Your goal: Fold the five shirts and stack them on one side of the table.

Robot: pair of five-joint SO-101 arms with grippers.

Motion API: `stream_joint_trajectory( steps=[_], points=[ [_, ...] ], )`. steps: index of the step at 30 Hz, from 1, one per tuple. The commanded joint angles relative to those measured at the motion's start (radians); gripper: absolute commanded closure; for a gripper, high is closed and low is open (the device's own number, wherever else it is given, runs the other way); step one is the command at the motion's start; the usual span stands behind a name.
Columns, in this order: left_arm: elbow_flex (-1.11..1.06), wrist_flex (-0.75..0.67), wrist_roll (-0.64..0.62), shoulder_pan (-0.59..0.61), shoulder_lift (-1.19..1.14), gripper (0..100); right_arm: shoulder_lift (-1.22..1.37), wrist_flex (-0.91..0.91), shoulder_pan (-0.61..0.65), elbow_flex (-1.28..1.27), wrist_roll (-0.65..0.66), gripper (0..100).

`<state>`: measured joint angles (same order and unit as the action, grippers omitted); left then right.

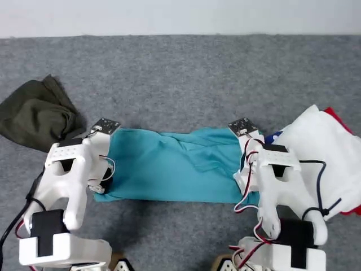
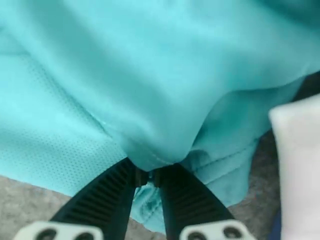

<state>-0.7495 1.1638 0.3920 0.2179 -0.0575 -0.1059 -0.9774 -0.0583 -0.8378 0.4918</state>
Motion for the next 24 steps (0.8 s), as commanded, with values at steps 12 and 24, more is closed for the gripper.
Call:
stream_joint_trajectory(
  steps=[12,24],
  points=[
    [0.002,0.23,0.204,0.018,-0.006,99,-0.332,-0.487,0.013,0.009,0.19,98.9],
    [0.136,0.425,0.226,0.02,-0.006,99,-0.366,-0.475,0.018,-0.087,0.224,98.7]
  ],
)
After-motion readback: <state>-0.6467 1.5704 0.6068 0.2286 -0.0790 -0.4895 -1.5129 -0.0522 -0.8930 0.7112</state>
